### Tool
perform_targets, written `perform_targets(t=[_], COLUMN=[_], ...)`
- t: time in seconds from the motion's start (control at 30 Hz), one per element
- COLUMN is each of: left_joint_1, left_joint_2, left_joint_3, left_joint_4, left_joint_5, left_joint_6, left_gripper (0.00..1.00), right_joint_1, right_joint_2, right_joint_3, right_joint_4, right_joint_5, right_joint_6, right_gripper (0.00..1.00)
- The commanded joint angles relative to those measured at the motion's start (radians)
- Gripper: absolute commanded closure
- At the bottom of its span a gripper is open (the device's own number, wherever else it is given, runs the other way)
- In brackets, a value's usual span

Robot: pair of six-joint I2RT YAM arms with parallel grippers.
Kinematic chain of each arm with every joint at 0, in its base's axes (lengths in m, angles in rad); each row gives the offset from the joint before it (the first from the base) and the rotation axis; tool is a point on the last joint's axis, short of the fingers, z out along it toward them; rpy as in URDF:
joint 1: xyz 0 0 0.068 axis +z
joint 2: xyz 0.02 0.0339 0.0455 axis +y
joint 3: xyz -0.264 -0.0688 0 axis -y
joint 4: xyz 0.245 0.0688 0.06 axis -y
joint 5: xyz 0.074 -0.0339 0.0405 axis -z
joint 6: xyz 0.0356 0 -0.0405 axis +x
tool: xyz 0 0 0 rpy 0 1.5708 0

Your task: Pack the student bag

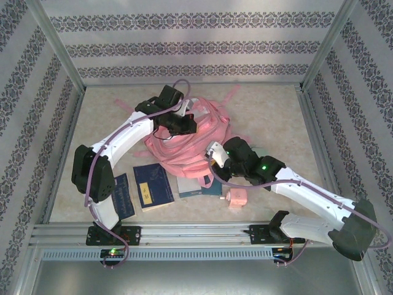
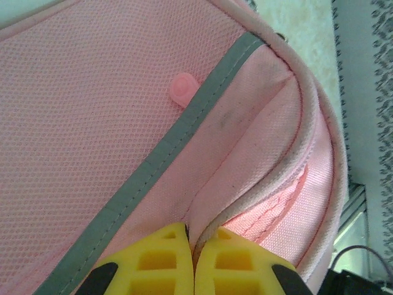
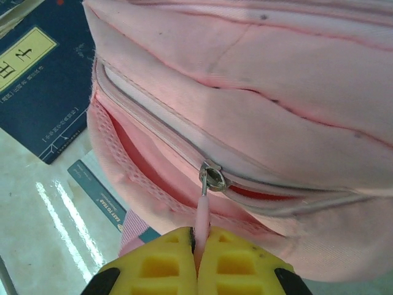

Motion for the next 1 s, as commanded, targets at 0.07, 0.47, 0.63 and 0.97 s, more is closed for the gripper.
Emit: perform_targets(t=[0.07,0.47,0.63,0.97], left_joint_1=[0.020,0.019,0.019,0.024], left_joint_2=[-0.005,-0.021,-0.026,-0.058], left_joint_3=[0.131,0.142,0.176,0.200], left_joint_4=[0.093,0.110,0.111,0.192], left_joint_5=[0.037,0.023,0.023,0.031], left_joint_6=[-0.142,-0.341,-0.371,-0.512], left_gripper=[1.00,1.00,1.00,1.00], right_joint_1=[0.039,0.073,0.072,0.072], right_joint_2=[0.044,0.205,0.228,0.162], right_joint_3=[0.080,0.207,0.226,0.185], right_joint_4=[0.034,0.058,0.073,0.142], right_joint_5=[-0.042,0.064,0.163,0.162], right_joint_6=[0.066,0.112,0.118,0.041], right_gripper=[1.00,1.00,1.00,1.00])
